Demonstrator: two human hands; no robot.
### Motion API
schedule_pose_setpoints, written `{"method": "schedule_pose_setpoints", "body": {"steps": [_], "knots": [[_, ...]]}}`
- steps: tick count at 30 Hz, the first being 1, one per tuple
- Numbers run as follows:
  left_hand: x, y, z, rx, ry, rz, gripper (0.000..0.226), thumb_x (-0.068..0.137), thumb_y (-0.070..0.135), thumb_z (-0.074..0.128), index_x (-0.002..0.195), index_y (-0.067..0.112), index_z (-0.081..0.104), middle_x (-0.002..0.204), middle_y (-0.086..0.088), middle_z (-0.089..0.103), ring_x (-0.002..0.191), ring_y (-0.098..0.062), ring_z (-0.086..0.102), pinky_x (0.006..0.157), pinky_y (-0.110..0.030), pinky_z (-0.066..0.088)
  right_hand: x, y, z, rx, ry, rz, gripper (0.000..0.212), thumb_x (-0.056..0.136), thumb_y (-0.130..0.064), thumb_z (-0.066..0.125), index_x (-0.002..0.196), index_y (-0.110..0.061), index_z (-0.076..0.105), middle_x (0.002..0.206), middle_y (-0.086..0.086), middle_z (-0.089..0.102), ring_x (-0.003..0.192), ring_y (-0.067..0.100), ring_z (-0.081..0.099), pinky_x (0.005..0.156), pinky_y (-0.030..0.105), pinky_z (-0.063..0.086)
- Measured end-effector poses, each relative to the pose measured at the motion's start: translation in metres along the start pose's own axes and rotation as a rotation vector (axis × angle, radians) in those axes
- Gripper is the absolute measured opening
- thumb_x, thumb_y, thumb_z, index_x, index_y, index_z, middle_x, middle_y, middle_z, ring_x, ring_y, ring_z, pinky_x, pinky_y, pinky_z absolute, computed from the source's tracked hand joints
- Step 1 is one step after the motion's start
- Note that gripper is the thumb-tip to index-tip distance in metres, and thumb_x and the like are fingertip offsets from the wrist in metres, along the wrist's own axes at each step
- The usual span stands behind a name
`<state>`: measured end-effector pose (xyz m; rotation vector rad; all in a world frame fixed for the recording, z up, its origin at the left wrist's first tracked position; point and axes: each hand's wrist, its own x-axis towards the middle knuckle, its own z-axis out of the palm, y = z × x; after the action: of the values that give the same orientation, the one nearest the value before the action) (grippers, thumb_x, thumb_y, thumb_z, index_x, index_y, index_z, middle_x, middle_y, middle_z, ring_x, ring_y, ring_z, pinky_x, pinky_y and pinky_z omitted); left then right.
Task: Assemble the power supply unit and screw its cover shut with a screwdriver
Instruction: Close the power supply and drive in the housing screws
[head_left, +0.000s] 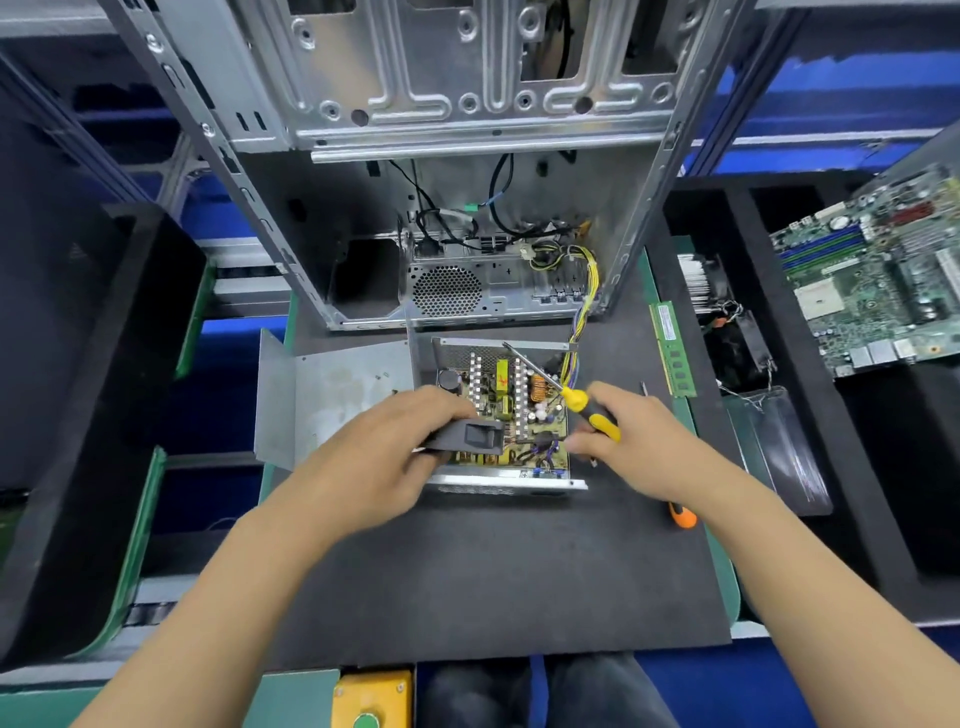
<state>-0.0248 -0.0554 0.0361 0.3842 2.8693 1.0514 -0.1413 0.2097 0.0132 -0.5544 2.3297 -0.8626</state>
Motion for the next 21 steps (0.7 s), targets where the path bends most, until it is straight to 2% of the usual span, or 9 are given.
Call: {"method": "schedule_pose_setpoints", "body": {"steps": [2, 4, 7, 9, 11, 14, 15, 18, 21], "knots": [[-0.005, 0.002, 0.004, 0.049, -0.037, 0.037, 0.055, 0.087, -0.002, 0.062, 0.133, 0.026, 0.051, 0.124, 0.011, 0.056, 0.112, -0.013, 0.055, 0.097, -0.026, 0.044, -0.002, 0.001, 0.002, 0.001, -0.009, 0.000, 0.036, 0.089, -0.034, 0.072, 0.070, -0.038, 0.042, 0.068, -0.025, 0.062, 0.074, 0.004, 0.048, 0.059, 0.026, 0.034], [-0.006, 0.002, 0.009, 0.118, -0.081, 0.030, 0.058, 0.085, -0.005, 0.062, 0.137, 0.021, 0.053, 0.126, 0.005, 0.057, 0.113, -0.020, 0.056, 0.099, -0.033, 0.045, -0.003, 0.003, 0.003, 0.009, -0.006, 0.001, 0.035, 0.089, -0.034, 0.071, 0.070, -0.040, 0.043, 0.071, -0.029, 0.061, 0.074, 0.004, 0.047, 0.060, 0.026, 0.035], [-0.004, 0.005, 0.017, 0.254, -0.127, -0.002, 0.051, 0.084, -0.003, 0.065, 0.132, 0.013, 0.060, 0.122, -0.002, 0.062, 0.106, -0.028, 0.056, 0.097, -0.042, 0.045, -0.003, 0.005, 0.005, 0.014, -0.016, -0.008, 0.028, 0.090, -0.032, 0.071, 0.077, -0.028, 0.046, 0.078, -0.030, 0.061, 0.077, 0.006, 0.051, 0.065, 0.025, 0.041], [-0.004, 0.008, 0.018, 0.315, -0.138, -0.010, 0.045, 0.092, 0.012, 0.066, 0.136, 0.014, 0.058, 0.124, -0.001, 0.062, 0.107, -0.027, 0.056, 0.096, -0.041, 0.044, -0.004, 0.005, 0.005, 0.033, -0.012, -0.021, 0.024, 0.090, -0.029, 0.071, 0.080, -0.024, 0.050, 0.079, -0.028, 0.061, 0.073, 0.004, 0.052, 0.065, 0.019, 0.041], [-0.004, 0.008, 0.019, 0.353, -0.149, -0.026, 0.045, 0.099, 0.030, 0.058, 0.141, 0.015, 0.054, 0.127, 0.000, 0.062, 0.108, -0.026, 0.055, 0.097, -0.038, 0.044, -0.005, 0.005, 0.003, 0.060, -0.009, -0.025, 0.020, 0.090, -0.028, 0.071, 0.084, -0.021, 0.054, 0.080, -0.027, 0.063, 0.074, 0.003, 0.054, 0.064, 0.014, 0.040], [0.000, 0.009, 0.017, 0.372, -0.205, -0.109, 0.067, 0.097, 0.061, 0.035, 0.141, 0.014, 0.053, 0.127, 0.000, 0.062, 0.110, -0.025, 0.054, 0.099, -0.030, 0.038, -0.006, 0.002, 0.000, 0.075, -0.013, -0.032, 0.021, 0.090, -0.026, 0.071, 0.082, -0.021, 0.052, 0.079, -0.022, 0.067, 0.076, 0.004, 0.060, 0.065, 0.016, 0.043], [0.001, 0.008, 0.018, 0.353, -0.216, -0.144, 0.070, 0.096, 0.063, 0.032, 0.141, 0.015, 0.052, 0.127, 0.000, 0.062, 0.112, -0.024, 0.054, 0.100, -0.029, 0.037, -0.006, 0.001, 0.000, 0.078, -0.010, -0.037, 0.022, 0.090, -0.026, 0.071, 0.081, -0.021, 0.051, 0.078, -0.022, 0.067, 0.075, 0.004, 0.061, 0.065, 0.017, 0.044], [0.002, 0.006, 0.021, 0.310, -0.234, -0.215, 0.055, 0.101, 0.049, 0.039, 0.146, 0.018, 0.045, 0.127, 0.001, 0.061, 0.116, -0.020, 0.050, 0.101, -0.027, 0.037, -0.003, -0.003, -0.001, 0.081, 0.004, -0.044, 0.025, 0.090, -0.030, 0.070, 0.078, -0.027, 0.049, 0.077, -0.023, 0.065, 0.072, 0.004, 0.057, 0.061, 0.017, 0.042], [0.004, 0.009, 0.025, 0.309, -0.201, -0.197, 0.053, 0.103, 0.044, 0.044, 0.149, 0.019, 0.045, 0.117, 0.001, 0.063, 0.108, -0.024, 0.053, 0.095, -0.029, 0.040, 0.001, -0.005, 0.000, 0.041, -0.006, -0.037, 0.027, 0.089, -0.036, 0.071, 0.078, -0.029, 0.047, 0.074, -0.030, 0.060, 0.068, 0.001, 0.051, 0.056, 0.018, 0.035]]}}
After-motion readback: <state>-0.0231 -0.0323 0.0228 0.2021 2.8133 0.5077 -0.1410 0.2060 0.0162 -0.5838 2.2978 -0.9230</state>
